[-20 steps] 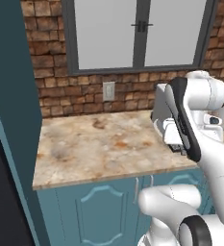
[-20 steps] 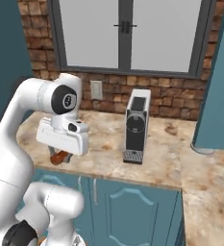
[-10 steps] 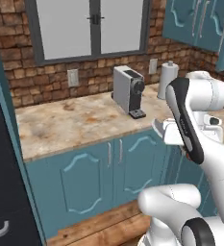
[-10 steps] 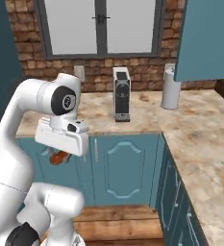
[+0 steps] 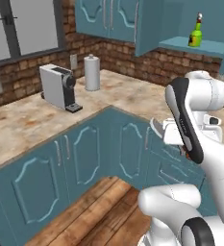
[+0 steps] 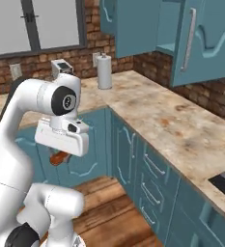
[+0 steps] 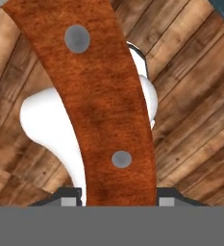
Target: Move the cutting board and knife to the sink. Then move spray from the cabinet to the counter.
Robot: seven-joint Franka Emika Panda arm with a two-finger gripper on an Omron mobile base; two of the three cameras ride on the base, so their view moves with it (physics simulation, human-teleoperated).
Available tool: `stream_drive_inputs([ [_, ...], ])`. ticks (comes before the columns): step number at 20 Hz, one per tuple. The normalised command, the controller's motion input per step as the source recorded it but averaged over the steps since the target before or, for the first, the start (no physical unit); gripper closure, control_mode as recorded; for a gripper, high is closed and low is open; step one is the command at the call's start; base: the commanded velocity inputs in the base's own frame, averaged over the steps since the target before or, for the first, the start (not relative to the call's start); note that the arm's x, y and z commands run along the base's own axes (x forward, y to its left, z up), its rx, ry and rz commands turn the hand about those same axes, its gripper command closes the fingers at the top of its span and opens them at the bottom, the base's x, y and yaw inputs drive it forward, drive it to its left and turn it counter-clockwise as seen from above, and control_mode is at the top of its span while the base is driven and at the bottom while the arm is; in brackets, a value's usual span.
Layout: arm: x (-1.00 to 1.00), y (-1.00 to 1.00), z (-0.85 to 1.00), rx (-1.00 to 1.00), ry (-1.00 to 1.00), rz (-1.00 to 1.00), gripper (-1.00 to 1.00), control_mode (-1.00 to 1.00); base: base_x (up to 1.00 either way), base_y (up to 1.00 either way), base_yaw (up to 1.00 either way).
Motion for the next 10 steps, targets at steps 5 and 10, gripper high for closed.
stream_drive_inputs([
  [5, 0.00, 0.00, 0.00, 0.00, 0.00, 0.00, 1.00, 1.00, -0.38, -0.01, -0.71],
  [10, 0.00, 0.00, 0.00, 0.00, 0.00, 0.00, 1.00, 1.00, -0.32, -0.20, -0.73],
])
